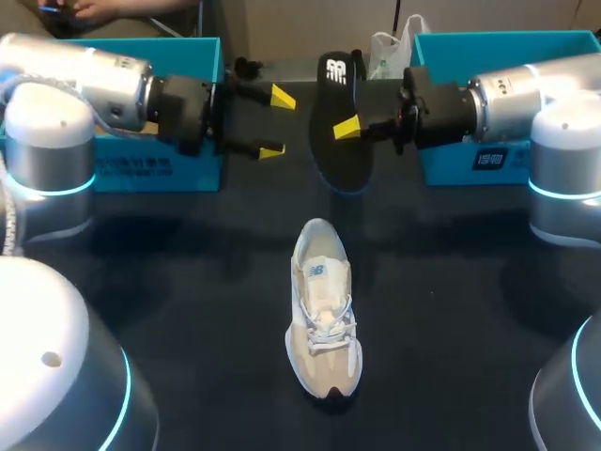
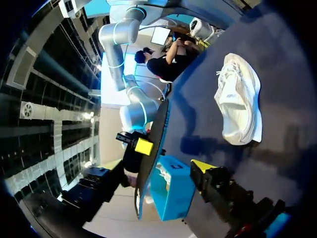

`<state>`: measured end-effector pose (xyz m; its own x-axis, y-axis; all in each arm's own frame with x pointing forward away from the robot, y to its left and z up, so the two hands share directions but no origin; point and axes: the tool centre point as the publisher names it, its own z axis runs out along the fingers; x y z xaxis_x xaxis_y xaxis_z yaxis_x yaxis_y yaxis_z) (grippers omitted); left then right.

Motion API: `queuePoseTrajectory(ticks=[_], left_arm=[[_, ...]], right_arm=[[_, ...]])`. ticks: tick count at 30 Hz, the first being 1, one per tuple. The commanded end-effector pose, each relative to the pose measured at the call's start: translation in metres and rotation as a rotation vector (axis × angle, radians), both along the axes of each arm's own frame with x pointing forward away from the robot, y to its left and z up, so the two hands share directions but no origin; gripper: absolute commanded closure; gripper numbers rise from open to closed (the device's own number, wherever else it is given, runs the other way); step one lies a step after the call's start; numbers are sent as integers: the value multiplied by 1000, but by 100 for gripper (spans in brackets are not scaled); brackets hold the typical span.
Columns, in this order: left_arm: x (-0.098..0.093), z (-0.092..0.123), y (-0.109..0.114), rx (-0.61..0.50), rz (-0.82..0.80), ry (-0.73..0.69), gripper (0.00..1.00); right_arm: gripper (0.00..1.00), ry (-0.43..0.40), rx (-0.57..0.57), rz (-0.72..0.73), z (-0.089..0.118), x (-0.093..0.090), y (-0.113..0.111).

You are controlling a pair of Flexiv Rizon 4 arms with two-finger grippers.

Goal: Take the shoe out of the shoebox, open the shoe tongue, remove and reinsert the insole, then place the shoe into the shoebox

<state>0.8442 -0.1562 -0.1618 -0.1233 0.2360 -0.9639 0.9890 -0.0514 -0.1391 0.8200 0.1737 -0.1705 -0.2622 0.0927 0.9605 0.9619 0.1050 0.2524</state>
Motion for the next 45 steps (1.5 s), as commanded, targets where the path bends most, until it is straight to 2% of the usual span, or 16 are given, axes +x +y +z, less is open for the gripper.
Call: queuePoseTrajectory(ticks=[1, 12, 16, 17, 20, 23, 24, 25, 26, 36, 37, 39, 41, 45], left_arm=[[-9, 4, 3, 16, 22, -6, 0], [-9, 4, 3, 16, 22, -6, 0], [-15, 3, 5, 111, 163, 157, 0], [-16, 3, 8, 99, 170, 210, 0], [-18, 2, 15, 204, 248, 362, 0], [-24, -7, 21, 323, 268, 619, 0], [-25, -9, 22, 352, 290, 667, 0], [-32, -13, 26, 375, 267, 682, 0], [-35, -13, 28, 394, 276, 669, 0], [-35, -13, 28, 394, 276, 669, 0], [-38, -17, 15, 429, 345, 698, 0], [-43, -26, 5, 505, 438, 783, 0], [-46, -33, 3, 552, 472, 880, 0], [-55, -47, 6, 618, 663, 1033, 0]], right_arm=[[100, -1, -4, -7, 1, -3, 0], [100, -1, -4, -7, 1, -3, 0], [100, -17, -47, -43, 1, -2, -7], [100, -23, -43, -37, 1, -2, -9], [100, -39, -52, -47, -2, -4, -16], [100, -71, -27, -63, -5, -7, -22], [100, -83, -19, -62, -6, -8, -24], [100, -141, -4, -80, -8, -11, -26], [100, -158, 1, -80, -9, -12, -27], [100, -158, 1, -80, -9, -12, -27], [100, -158, 1, -80, -9, -12, -27], [100, -158, 1, -80, -9, -12, -27], [100, -186, 0, -97, -17, -13, -27], [100, -258, 30, -122, -28, -15, -29]])
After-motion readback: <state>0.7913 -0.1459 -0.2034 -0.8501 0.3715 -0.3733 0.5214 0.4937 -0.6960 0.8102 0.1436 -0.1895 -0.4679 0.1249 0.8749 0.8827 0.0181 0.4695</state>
